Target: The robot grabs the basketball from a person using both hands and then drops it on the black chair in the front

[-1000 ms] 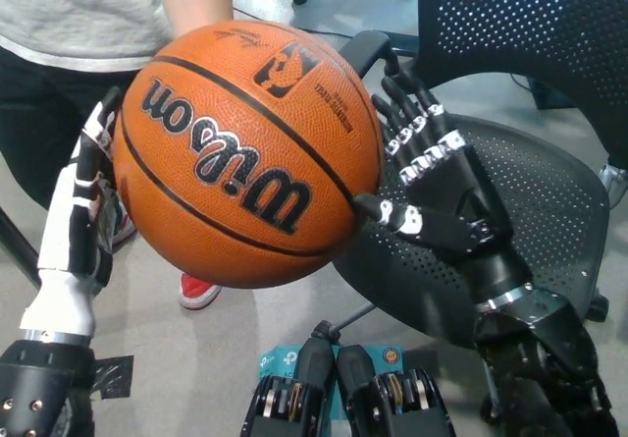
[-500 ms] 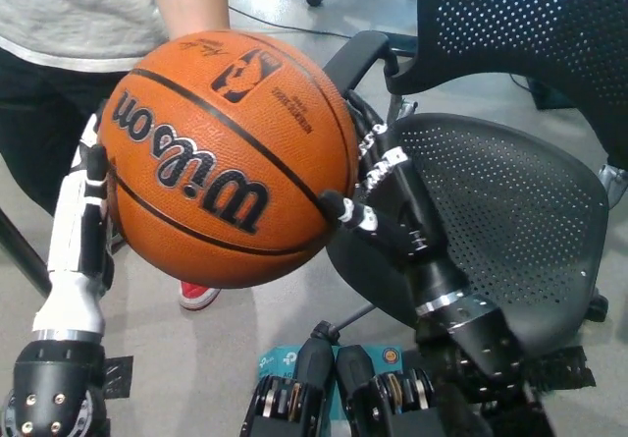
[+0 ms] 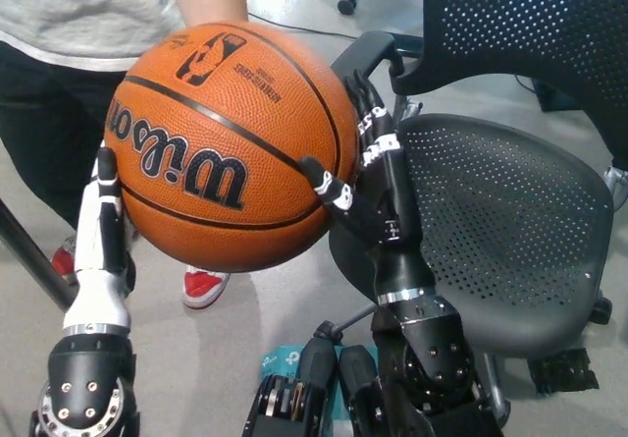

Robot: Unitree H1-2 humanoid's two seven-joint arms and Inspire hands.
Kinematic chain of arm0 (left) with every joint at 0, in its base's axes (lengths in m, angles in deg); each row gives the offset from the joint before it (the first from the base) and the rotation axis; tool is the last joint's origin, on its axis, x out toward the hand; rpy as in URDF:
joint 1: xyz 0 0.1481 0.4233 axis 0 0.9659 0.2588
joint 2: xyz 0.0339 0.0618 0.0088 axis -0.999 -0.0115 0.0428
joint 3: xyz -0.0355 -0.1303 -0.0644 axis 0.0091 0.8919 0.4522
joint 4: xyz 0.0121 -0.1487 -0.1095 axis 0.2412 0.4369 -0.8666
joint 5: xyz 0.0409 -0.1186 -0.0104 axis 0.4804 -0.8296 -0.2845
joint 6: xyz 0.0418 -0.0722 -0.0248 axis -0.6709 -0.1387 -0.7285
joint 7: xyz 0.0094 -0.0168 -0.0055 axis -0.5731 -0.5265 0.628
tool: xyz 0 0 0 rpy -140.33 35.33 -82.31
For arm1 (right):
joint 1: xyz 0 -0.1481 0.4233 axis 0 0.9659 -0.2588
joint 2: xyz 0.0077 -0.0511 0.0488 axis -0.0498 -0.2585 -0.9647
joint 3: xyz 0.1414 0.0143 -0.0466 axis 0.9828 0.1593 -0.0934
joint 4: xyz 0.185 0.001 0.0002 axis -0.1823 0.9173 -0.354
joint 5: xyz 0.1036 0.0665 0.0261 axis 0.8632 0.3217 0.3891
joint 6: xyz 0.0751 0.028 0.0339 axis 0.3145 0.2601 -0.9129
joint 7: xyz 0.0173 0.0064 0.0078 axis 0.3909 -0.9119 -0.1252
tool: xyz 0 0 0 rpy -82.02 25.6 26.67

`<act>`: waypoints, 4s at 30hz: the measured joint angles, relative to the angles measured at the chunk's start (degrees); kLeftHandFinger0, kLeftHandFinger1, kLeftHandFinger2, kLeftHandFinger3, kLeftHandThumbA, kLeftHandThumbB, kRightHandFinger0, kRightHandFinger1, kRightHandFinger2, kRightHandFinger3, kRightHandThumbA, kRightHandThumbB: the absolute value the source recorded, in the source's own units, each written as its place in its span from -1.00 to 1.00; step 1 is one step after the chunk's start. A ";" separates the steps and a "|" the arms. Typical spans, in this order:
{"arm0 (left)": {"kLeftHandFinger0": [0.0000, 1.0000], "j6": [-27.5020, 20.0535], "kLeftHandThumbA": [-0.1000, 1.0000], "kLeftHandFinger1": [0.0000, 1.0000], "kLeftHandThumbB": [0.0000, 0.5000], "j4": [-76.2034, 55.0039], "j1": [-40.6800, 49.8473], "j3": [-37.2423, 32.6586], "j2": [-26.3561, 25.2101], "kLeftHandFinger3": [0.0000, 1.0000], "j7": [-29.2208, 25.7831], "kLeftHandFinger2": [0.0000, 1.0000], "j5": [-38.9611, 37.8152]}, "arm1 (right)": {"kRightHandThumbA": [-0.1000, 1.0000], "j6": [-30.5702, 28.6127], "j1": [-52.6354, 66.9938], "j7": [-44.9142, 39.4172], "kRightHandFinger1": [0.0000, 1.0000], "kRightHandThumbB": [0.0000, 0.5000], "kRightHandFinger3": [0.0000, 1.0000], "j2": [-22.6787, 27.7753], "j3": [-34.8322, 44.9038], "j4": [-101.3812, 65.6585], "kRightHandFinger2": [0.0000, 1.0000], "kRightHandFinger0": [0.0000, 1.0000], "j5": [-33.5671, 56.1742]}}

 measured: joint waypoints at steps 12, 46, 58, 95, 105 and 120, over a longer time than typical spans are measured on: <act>1.00 1.77 1.00 1.00 -0.53 1.33 -4.79 -2.55 0.05 1.00 -0.77 1.00 -0.71 | 1.00 0.95 -2.05 3.46 1.00 -0.06 1.00 1.31 1.49 -3.07 1.00 1.00 -0.17; 1.00 6.02 1.00 1.00 -0.52 38.89 -38.02 -13.76 9.58 1.00 -0.92 1.00 4.58 | 1.00 22.27 -12.00 6.63 1.00 -0.18 1.00 17.20 22.60 -6.52 1.00 1.00 10.01; 1.00 2.72 1.00 1.00 -0.55 65.53 -47.80 -11.80 13.84 1.00 -0.92 1.00 4.77 | 1.00 24.25 -12.44 6.14 1.00 -0.30 1.00 18.21 27.04 7.32 1.00 1.00 13.89; 1.00 -7.77 1.00 1.00 0.22 90.31 -54.88 -9.79 15.23 1.00 0.97 1.00 3.85 | 1.00 12.45 -20.12 -1.42 1.00 0.21 1.00 23.41 29.88 34.07 1.00 1.00 15.12; 1.00 -9.77 1.00 1.00 0.33 87.66 -59.58 -8.85 14.24 1.00 3.88 1.00 3.62 | 1.00 10.57 -25.00 -1.97 1.00 0.30 1.00 31.43 28.89 30.43 1.00 1.00 12.43; 1.00 -12.59 1.00 1.00 0.50 83.04 -60.32 -7.02 9.19 1.00 7.66 1.00 2.91 | 1.00 13.26 -24.56 -4.83 1.00 0.62 1.00 35.63 26.03 20.41 1.00 1.00 10.94</act>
